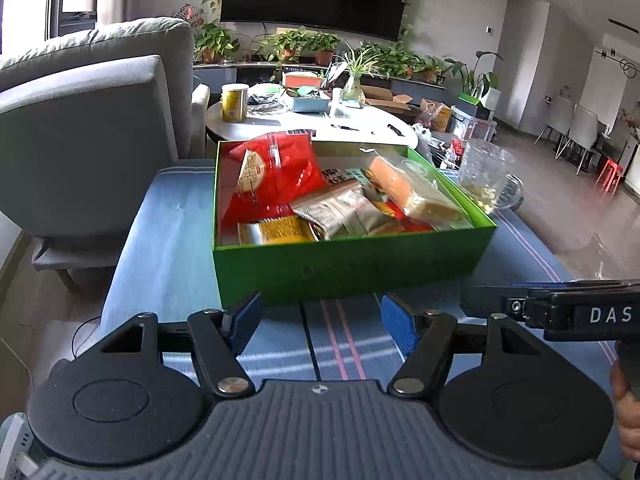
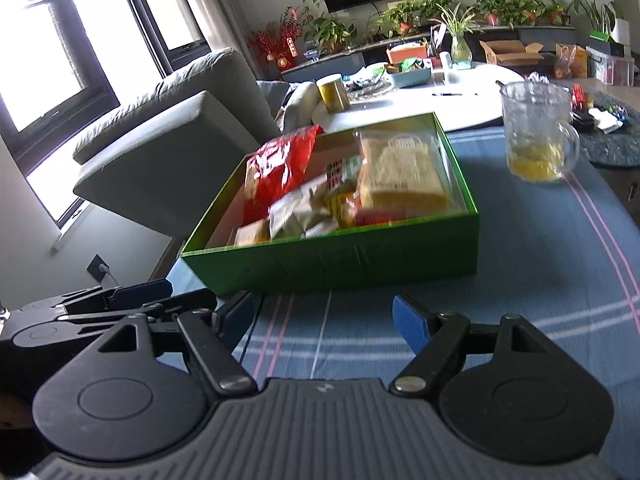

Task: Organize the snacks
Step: 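Withdraw both grippers from the box toward the packets on the cloth, then close the left gripper on the red-and-white packet while the right gripper grasps the yellow bread packet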

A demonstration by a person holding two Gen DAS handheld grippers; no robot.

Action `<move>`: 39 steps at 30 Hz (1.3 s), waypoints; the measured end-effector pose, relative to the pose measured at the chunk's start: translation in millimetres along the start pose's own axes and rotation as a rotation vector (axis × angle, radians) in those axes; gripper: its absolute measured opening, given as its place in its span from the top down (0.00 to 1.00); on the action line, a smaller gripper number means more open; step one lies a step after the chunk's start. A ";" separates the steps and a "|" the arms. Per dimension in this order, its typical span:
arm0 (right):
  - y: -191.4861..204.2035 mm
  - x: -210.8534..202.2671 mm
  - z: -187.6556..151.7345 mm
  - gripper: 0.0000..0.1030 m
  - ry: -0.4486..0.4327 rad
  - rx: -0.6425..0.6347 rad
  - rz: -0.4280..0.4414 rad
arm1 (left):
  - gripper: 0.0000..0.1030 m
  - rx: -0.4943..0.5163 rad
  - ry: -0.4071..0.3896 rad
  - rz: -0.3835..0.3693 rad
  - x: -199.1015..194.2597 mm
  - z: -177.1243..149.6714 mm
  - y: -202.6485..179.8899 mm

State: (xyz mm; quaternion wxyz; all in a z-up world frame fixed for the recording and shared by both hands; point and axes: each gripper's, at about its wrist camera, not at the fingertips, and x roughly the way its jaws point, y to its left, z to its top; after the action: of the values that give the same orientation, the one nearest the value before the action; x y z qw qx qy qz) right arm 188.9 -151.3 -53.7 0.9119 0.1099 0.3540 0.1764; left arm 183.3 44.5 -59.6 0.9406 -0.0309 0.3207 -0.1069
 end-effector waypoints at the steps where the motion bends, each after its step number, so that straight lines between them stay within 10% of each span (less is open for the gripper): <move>1: -0.5 -1.9 -2.3 0.40 0.003 0.006 0.000 | 0.38 0.000 0.000 0.000 -2.6 -1.8 -1.5; 30: 5.9 -53.4 -50.1 0.40 0.051 -0.017 0.037 | 0.37 0.040 0.055 -0.002 -71.0 -65.1 -6.4; 39: 37.5 -46.3 -86.9 0.40 0.189 -0.094 0.083 | 0.37 0.064 0.101 -0.006 -76.2 -96.2 1.0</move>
State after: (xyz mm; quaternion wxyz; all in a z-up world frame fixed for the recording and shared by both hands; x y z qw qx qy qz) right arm 88.4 -128.9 -76.4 0.8704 0.0647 0.4249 0.2400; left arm 66.1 63.3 -90.6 0.9234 0.0035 0.3641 -0.1212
